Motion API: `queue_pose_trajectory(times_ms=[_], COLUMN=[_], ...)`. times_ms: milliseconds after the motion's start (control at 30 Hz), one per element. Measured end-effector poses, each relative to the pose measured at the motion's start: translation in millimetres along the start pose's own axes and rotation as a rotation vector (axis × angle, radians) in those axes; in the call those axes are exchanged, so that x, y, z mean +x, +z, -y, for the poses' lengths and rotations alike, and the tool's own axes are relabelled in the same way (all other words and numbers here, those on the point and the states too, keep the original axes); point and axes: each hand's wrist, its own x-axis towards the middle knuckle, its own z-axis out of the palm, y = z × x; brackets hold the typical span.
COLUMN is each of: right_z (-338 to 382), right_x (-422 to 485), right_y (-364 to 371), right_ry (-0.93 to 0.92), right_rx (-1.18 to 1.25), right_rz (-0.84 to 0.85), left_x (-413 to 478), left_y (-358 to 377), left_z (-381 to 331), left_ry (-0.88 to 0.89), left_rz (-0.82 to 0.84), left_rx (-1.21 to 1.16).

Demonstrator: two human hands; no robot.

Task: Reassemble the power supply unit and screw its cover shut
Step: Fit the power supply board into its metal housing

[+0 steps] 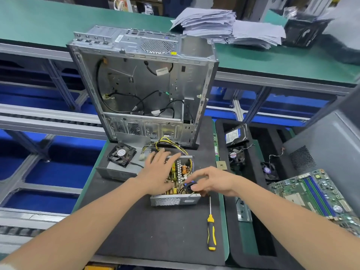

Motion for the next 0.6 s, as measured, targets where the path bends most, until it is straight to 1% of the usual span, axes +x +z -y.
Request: queue_pose_trajectory(times_ms=[133, 233, 300, 333, 367, 467, 600], right_z=[-3, -5, -10, -12, -15, -24, -26], right_x=[10, 14, 17, 18, 19, 19, 20], right_y=[14, 18, 22, 23, 25, 23, 21], right_ry=[0.073, 0.038, 0.001, -0.025, -0.057, -0.142, -0.165], right_rx=[0.218, 0.341, 0.434, 0.419, 0.336, -0.089, -0.447], right_rz=[0.005, -0.007, -0.048, -0.081, -0.132, -0.282, -0.361], left_x=[1, 1, 1, 0, 0, 0, -1], left_y=[2, 3, 5, 5, 5, 6, 7], left_z=[5, 6, 8, 9, 10, 12, 11], left_ry=[0.025, 0.041, 0.056, 0.06, 0.063, 0.067, 0.065], left_rz=[0.024, 0.029, 0.014, 0.009, 0.008, 0.011, 0.007], left_rx=[-0.008, -0.012, -0.019, -0.024, -0.029, -0.029, -0.035])
